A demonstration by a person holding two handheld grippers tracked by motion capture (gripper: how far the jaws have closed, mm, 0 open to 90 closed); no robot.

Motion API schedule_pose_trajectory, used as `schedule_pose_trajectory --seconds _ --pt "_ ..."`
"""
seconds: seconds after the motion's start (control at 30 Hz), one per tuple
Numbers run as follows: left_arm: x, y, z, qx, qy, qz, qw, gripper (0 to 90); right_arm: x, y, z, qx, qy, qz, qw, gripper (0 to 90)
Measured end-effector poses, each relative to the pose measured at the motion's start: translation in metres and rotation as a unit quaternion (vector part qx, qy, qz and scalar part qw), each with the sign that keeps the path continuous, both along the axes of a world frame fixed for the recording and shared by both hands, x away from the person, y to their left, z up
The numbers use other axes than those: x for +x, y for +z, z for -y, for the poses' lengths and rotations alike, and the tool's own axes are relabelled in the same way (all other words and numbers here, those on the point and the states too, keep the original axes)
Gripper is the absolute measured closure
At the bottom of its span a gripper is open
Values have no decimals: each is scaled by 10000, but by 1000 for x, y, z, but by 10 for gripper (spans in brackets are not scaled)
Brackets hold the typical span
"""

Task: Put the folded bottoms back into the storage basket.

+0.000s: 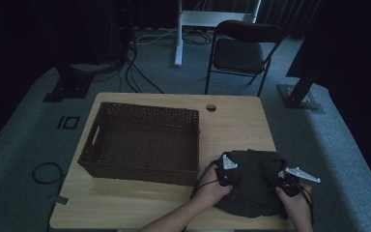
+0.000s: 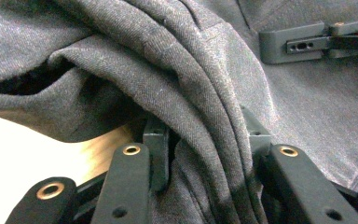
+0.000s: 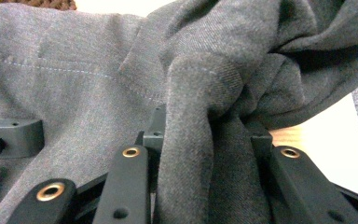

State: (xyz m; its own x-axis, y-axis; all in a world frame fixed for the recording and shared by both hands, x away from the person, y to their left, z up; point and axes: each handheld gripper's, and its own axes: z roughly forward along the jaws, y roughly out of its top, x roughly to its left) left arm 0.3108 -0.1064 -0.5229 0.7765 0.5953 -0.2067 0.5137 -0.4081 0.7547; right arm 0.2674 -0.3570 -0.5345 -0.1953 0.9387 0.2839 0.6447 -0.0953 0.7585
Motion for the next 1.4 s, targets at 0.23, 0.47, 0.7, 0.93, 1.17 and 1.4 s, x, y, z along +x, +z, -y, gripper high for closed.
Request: schedule_pose_trajectory --seconds 0.23,0.47,0.7,0.93,1.17,1.4 --pt "3 32 0 -42 -132 135 9998 664 -4 23 3 146 -44 274 9995 633" --pt "8 57 -5 -127 -175 290 9993 665 -3 46 1 205 -59 507 9985 634" --pt "14 89 -15 -105 -238 500 9984 665 2 71 -6 280 -39 729 9969 635" --pt "22 117 -29 -122 -235 612 9978 665 11 100 -19 389 -21 904 9951 634" --pt "29 138 -45 -138 -179 753 9969 666 21 123 -34 338 49 1048 9939 635" --pt "37 153 -62 -142 -129 753 9970 666 31 139 -49 332 131 1090 9934 635"
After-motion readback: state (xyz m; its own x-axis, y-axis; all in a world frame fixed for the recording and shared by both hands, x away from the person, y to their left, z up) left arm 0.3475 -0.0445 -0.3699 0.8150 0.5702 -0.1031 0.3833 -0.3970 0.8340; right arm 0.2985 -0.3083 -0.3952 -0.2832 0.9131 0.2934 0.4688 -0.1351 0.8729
